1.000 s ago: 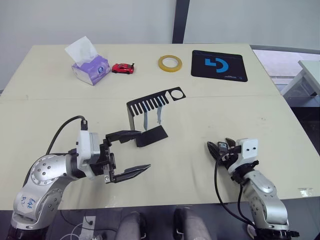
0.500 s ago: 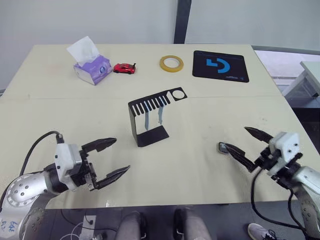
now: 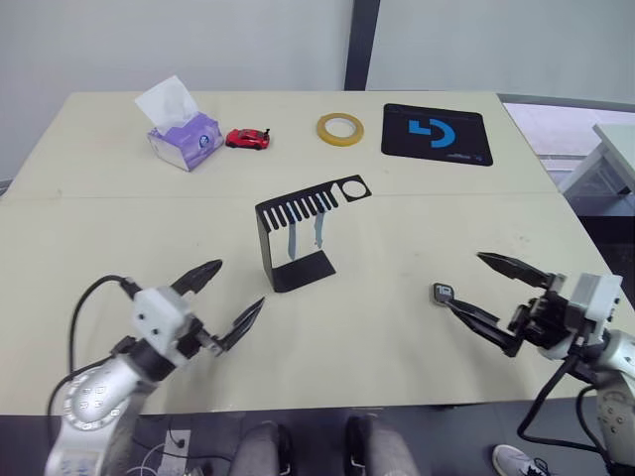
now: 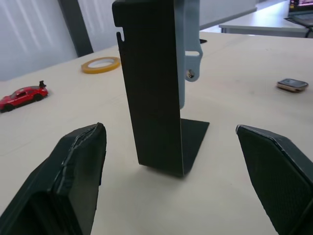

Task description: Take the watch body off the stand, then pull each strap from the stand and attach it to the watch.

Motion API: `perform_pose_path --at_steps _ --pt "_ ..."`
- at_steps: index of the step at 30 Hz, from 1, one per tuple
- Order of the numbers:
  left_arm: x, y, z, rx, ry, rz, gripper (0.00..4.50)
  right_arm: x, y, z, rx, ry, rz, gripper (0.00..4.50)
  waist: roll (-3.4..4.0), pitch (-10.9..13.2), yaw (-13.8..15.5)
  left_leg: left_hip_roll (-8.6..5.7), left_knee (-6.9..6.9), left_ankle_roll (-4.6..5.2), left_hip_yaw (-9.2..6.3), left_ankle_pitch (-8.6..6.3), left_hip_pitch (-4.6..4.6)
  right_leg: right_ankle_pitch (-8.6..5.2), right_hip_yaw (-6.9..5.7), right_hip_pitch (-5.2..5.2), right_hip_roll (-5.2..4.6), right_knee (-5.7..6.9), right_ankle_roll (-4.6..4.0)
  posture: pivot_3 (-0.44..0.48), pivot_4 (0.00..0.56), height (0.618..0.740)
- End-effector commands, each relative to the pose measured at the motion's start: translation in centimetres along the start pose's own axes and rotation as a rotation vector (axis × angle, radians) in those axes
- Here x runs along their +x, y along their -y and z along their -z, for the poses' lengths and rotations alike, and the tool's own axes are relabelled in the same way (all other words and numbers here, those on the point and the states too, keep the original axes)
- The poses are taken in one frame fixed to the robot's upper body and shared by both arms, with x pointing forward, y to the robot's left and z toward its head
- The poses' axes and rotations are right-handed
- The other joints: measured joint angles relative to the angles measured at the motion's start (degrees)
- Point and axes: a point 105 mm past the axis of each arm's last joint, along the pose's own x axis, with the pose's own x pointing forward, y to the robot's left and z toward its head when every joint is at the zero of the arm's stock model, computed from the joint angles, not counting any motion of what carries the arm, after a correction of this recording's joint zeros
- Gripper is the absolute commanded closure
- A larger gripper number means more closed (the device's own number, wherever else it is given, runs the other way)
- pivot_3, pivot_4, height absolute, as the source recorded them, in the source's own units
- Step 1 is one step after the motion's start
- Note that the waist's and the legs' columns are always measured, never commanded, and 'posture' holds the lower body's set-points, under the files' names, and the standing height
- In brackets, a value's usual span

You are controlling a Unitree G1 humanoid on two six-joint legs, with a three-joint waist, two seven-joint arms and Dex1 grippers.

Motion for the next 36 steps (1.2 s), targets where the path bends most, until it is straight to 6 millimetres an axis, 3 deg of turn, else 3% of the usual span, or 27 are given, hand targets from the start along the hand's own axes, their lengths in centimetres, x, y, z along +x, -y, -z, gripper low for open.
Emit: perform_pose_path --at_steps 1,5,9,24,30,36 --pt "0.9 0.2 -0.5 0.038 0.011 -0.067 0.00 0.6 -0.2 -1.1 -0.021 0.040 -0.015 0.04 0.00 0.0 0.1 0.00 0.01 0.02 0.00 -0.01 0.00 0.00 0.00 0.00 0.00 0.00 0.00 0.000 0.150 0.740" --pt "2.6 -0.2 -0.3 -0.032 0.023 -0.223 0.00 1.2 -0.3 -1.1 -0.012 0.047 -0.031 0.04 0.00 0.0 0.8 -0.01 0.03 0.04 0.00 -0.01 -0.01 0.00 0.00 0.00 -0.02 0.00 0.00 0.000 0.150 0.740" --pt "4.2 0.9 -0.7 -0.055 0.035 -0.212 0.00 1.6 -0.4 -1.2 -0.011 0.061 -0.039 0.04 -0.01 0.0 1.4 -0.01 0.14 0.15 0.00 -0.07 -0.02 0.03 -0.01 0.03 -0.04 0.02 0.04 0.000 0.150 0.740" --pt "6.6 -0.1 -1.3 -0.046 0.037 -0.283 0.00 1.3 -0.7 -0.1 -0.012 0.058 -0.038 0.04 -0.01 0.0 1.5 0.00 0.14 0.25 0.00 -0.11 -0.04 0.02 -0.05 0.02 -0.02 0.02 0.04 0.000 0.150 0.740" --pt "6.7 -0.4 -1.1 -0.083 0.016 -0.327 0.00 0.8 -0.8 0.0 -0.011 0.060 -0.042 0.04 -0.01 0.0 1.5 0.00 0.18 0.25 0.00 -0.11 -0.04 0.02 -0.05 0.03 -0.03 0.05 0.04 0.000 0.150 0.740" --pt "7.4 0.0 -1.6 -0.123 0.017 -0.281 0.00 0.4 -0.8 0.1 -0.012 0.050 -0.044 0.04 -0.01 0.0 1.5 0.00 0.18 0.14 0.00 -0.05 -0.04 0.03 -0.06 0.03 -0.02 0.05 0.04 0.000 0.150 0.740"
